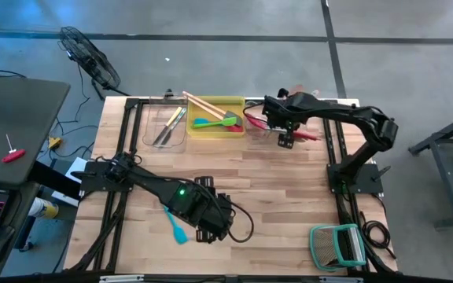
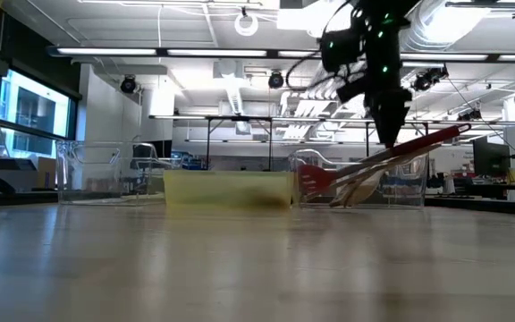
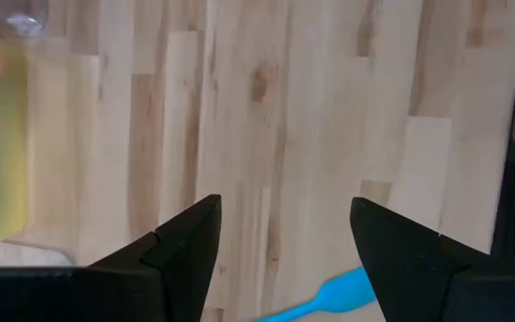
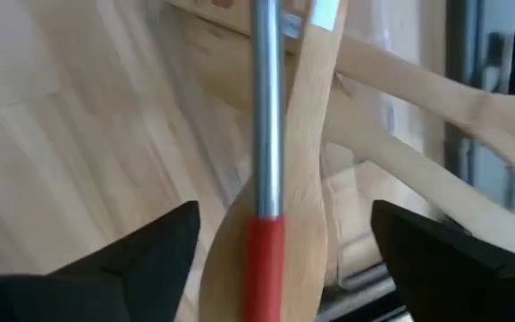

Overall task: Pick & Place Kitchen Items
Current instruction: Put the red spatula into the right transparent bin

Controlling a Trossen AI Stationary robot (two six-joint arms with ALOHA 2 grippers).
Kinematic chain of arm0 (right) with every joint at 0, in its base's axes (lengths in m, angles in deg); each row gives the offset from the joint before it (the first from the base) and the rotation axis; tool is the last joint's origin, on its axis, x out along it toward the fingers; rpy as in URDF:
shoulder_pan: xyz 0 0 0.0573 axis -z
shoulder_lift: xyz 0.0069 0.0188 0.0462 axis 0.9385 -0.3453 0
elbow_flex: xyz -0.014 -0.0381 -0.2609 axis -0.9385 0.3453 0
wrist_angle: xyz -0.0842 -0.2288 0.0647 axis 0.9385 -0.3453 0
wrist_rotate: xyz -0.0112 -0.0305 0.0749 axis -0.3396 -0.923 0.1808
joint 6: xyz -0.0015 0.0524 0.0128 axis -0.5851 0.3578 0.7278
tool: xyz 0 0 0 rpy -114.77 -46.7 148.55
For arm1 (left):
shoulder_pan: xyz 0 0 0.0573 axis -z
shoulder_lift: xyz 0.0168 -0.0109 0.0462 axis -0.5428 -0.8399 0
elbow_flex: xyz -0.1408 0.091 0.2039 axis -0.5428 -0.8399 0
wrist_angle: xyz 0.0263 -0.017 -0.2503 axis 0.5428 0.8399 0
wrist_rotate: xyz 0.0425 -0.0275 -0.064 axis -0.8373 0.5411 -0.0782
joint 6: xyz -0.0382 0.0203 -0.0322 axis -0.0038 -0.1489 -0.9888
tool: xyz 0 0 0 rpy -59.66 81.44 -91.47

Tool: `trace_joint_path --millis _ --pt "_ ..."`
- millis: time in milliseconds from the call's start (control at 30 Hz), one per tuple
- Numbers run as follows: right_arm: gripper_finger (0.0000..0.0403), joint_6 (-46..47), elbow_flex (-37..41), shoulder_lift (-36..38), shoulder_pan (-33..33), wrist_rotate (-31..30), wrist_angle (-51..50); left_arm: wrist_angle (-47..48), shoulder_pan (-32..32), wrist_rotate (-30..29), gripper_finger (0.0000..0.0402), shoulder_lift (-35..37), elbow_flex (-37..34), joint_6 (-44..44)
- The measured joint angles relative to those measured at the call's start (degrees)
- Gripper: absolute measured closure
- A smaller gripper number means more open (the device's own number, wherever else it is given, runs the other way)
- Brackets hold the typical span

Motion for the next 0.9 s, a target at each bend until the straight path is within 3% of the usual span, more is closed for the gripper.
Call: trace_joint_path --millis 133,233,400,667,900 --pt "0.0063 -0.1 0.0 4.5 -2.3 -4.0 -2.1 0.0 0.0 4.7 0.0160 0.0 0.0 -3.0" --pt "0.0060 0.2 0.0 8.6 -4.4 -6.0 -3.6 0.0 0.0 12.9 0.0160 0.0 0.0 -8.5" --pt "0.0058 6.0 0.0 15.7 -8.5 -4.7 -4.7 0.0 0.1 21.0 0.0160 0.0 0.0 -30.6" --pt "0.0058 16.7 -0.1 24.7 -15.7 11.0 -3.7 0.0 3.1 17.2 0.0161 0.1 -2.9 -64.1" --pt "0.0058 19.8 -0.1 28.8 -22.8 20.9 -0.3 -0.1 9.2 21.9 0.0161 0.0 -12.2 -85.0"
